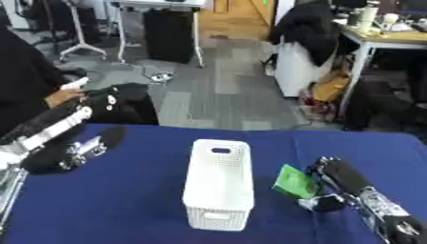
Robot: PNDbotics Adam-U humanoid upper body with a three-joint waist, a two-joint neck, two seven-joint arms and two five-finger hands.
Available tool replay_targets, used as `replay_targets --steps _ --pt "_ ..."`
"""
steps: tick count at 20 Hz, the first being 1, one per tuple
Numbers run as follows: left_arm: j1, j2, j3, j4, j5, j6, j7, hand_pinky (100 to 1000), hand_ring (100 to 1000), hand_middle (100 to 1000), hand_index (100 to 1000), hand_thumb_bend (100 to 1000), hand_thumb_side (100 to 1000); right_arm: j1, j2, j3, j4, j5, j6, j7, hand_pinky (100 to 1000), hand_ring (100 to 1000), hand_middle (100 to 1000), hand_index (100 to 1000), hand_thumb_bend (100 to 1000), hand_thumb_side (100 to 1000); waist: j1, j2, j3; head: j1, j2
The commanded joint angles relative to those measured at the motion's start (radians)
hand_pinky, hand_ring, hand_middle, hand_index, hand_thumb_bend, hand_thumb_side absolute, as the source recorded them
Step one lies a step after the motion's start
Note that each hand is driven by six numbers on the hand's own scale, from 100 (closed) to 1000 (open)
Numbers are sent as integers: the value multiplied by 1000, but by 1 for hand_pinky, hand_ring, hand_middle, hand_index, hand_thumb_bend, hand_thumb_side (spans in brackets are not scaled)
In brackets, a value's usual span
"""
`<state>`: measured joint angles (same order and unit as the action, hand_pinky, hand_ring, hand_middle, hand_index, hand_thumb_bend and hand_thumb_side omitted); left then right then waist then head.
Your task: Pick up objects on the table and place them in the box.
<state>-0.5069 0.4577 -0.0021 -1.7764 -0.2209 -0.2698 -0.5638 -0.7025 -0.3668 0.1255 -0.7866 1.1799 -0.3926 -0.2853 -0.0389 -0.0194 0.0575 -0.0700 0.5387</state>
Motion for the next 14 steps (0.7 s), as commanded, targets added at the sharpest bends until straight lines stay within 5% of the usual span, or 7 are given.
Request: replay_targets --steps 1,14 --pt "-15 17 5 -11 4 1 -1 852 967 1000 992 131 1000 -30 -35 -23 -52 -54 20 23 100 100 100 339 524 721 3 -10 -1 7 -10" --pt "-11 16 3 -10 4 0 -4 852 967 1000 992 130 1000 -104 -22 -19 -91 -156 18 117 100 100 100 345 511 732 3 -9 2 -1 -12"
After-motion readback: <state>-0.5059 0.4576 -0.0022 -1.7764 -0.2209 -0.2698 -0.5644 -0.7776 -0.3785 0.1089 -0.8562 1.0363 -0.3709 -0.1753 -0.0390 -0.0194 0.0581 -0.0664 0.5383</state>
